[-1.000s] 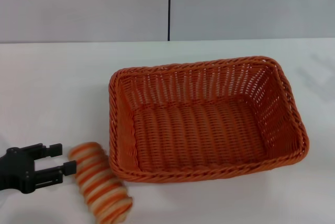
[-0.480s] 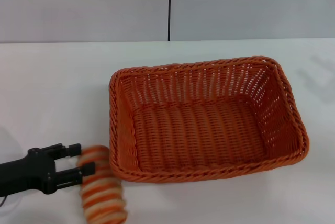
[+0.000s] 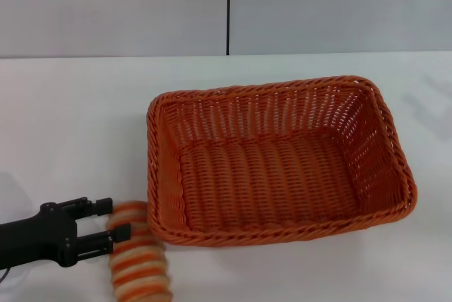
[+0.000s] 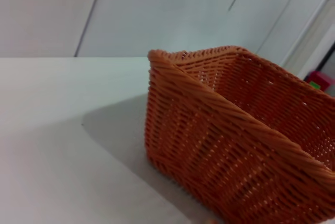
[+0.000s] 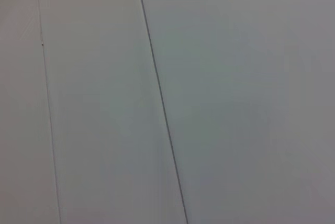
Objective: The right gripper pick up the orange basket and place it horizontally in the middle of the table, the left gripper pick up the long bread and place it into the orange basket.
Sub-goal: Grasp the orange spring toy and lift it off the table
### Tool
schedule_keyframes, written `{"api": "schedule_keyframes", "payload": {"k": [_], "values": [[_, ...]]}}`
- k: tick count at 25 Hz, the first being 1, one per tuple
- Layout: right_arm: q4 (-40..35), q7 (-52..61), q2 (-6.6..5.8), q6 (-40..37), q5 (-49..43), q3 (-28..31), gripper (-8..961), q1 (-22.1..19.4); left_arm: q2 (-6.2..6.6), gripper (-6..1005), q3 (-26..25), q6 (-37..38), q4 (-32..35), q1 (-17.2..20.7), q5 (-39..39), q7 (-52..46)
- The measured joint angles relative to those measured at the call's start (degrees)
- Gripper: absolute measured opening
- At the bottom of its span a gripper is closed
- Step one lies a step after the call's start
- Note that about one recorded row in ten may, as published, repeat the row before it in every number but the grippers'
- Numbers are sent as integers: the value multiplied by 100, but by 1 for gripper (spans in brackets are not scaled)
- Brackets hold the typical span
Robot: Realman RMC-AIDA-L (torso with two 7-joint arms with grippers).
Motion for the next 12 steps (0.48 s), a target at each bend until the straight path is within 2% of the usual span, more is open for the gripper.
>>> {"api": "schedule_keyframes", "payload": {"k": [8,12], "values": [[-3,0,-8,31,-1,-2,617,-44,1,665,5,7,15,83,-36,211],[-1,0,-8,49,-1,-3,617,-77,1,528,-2,-58,7,119,-36,244]]}}
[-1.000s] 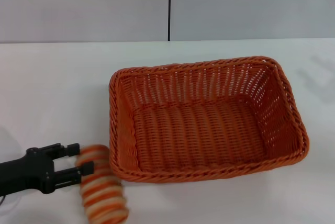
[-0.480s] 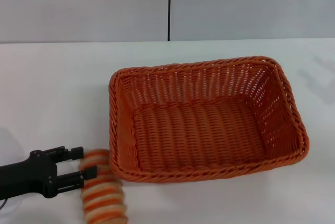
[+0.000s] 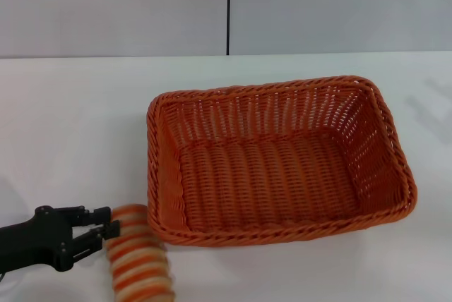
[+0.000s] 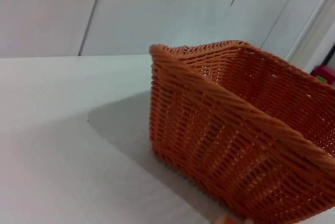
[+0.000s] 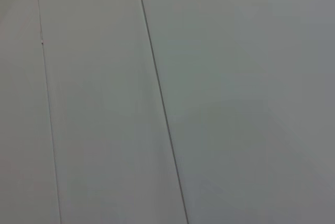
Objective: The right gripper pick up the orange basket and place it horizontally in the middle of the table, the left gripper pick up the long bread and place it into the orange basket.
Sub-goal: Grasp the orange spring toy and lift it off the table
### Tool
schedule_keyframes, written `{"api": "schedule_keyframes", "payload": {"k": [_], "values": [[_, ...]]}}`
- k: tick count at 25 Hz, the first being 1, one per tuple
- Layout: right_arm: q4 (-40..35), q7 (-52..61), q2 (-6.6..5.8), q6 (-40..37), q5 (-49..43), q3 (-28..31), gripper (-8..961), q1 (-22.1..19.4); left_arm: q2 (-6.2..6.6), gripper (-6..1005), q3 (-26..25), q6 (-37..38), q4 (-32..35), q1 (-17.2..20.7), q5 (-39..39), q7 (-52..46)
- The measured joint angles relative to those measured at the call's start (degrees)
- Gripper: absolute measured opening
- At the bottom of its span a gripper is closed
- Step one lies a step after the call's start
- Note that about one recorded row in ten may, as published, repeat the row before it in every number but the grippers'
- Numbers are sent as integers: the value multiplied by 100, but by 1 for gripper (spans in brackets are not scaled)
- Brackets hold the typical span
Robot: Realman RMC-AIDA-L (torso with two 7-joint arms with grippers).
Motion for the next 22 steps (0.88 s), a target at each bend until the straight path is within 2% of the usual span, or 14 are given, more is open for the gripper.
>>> {"api": "schedule_keyframes", "payload": {"k": [7,9,10,11,12,15,18,22], "values": [[1,1,0,12,0,1,617,-31,2,231,-193,143,148,127,-73,64],[1,1,0,16,0,1,617,-39,10,177,-399,281,297,181,-110,89],[1,1,0,21,0,1,617,-52,17,151,-731,477,525,241,-147,104],[1,1,0,21,0,1,617,-52,17,124,-731,477,525,241,-147,104],[1,2,0,25,0,1,617,-59,23,97,-1038,645,692,280,-161,105],[2,2,0,27,0,1,617,-67,36,60,-1249,740,767,304,-163,79],[5,2,0,27,0,1,617,-70,38,23,-1245,744,745,305,-147,64],[13,1,0,27,0,1,617,-57,20,0,-992,769,569,213,-114,-27]]}}
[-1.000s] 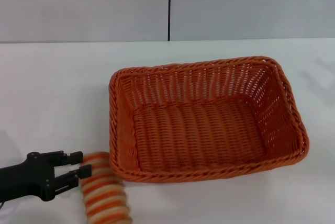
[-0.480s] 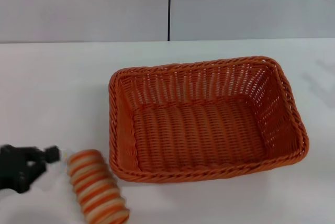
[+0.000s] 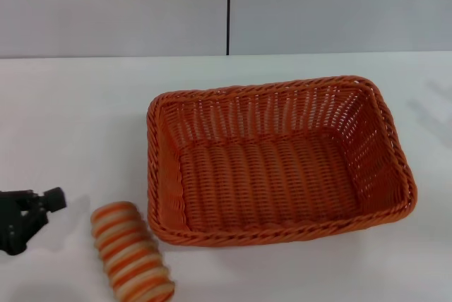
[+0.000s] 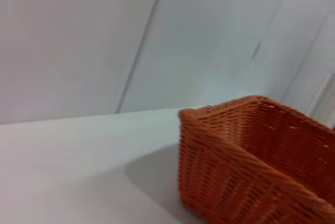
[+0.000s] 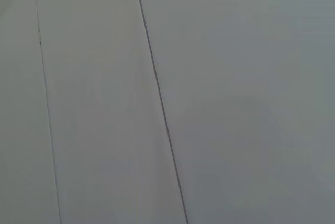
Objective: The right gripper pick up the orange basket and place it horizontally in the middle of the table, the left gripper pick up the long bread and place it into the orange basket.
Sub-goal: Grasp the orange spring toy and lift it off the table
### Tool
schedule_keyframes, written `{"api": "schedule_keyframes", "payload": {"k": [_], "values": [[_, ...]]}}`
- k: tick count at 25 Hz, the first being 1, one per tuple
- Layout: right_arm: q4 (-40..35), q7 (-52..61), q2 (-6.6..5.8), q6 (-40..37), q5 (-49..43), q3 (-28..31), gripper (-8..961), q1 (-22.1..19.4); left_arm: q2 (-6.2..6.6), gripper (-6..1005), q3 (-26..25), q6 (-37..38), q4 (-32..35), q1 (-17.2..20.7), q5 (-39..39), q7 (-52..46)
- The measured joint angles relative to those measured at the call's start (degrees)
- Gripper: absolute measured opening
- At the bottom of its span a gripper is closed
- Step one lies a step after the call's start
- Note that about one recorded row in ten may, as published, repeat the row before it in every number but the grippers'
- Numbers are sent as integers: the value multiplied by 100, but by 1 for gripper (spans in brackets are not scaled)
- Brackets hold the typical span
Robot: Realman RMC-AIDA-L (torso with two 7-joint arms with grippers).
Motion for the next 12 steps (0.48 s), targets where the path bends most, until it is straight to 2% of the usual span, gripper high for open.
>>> {"api": "schedule_keyframes", "payload": {"k": [3,12], "values": [[3,0,0,0,0,-5,617,4,-12,3,22,-10,-150,-65,1,-59],[31,0,0,-2,0,0,617,-25,-37,295,360,-306,-352,-154,6,-7]]}}
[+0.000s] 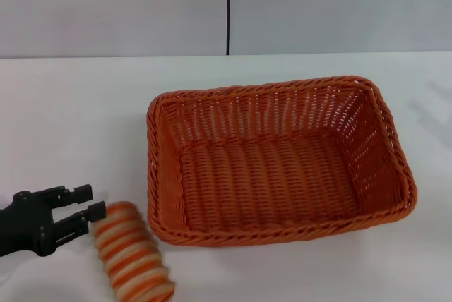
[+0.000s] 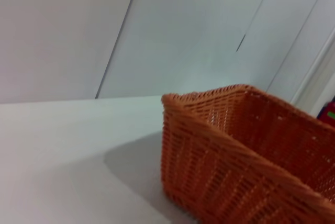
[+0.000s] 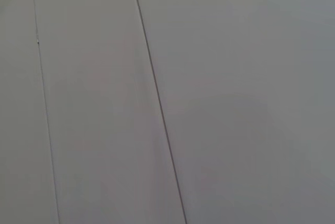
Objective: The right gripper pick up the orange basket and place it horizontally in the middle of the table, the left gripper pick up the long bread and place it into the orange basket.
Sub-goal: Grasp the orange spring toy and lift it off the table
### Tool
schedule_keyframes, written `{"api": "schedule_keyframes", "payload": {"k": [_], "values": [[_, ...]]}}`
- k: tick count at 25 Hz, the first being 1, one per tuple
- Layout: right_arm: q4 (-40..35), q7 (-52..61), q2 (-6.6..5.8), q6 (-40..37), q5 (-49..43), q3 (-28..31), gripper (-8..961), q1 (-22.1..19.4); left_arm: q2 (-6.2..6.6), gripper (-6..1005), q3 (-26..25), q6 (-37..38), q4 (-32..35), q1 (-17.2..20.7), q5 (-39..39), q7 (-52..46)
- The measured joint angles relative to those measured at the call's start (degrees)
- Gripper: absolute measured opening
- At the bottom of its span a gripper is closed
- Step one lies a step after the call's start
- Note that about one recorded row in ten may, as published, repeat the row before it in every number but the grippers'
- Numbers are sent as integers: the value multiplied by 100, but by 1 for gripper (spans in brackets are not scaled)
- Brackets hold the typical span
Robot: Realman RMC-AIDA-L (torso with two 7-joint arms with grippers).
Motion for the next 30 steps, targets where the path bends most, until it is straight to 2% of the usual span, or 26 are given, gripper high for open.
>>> {"api": "schedule_keyframes", "payload": {"k": [3,8,14,16,23,30], "values": [[2,0,0,0,-13,0,617,-9,-9,391,47,-118,-9,-7,-9,49],[2,0,0,-4,-52,0,617,-14,-10,627,-23,-249,-20,8,-49,255],[1,0,0,-9,-57,0,617,-24,16,768,-43,-367,-21,38,-37,314],[1,0,0,-10,-60,12,617,-32,23,815,120,-321,-21,42,-6,235],[1,0,-3,-8,-62,18,617,-22,23,818,463,-156,-23,42,-1,-112],[-36,19,-7,40,-62,17,617,-17,1,812,530,-305,-324,38,-1,102]]}}
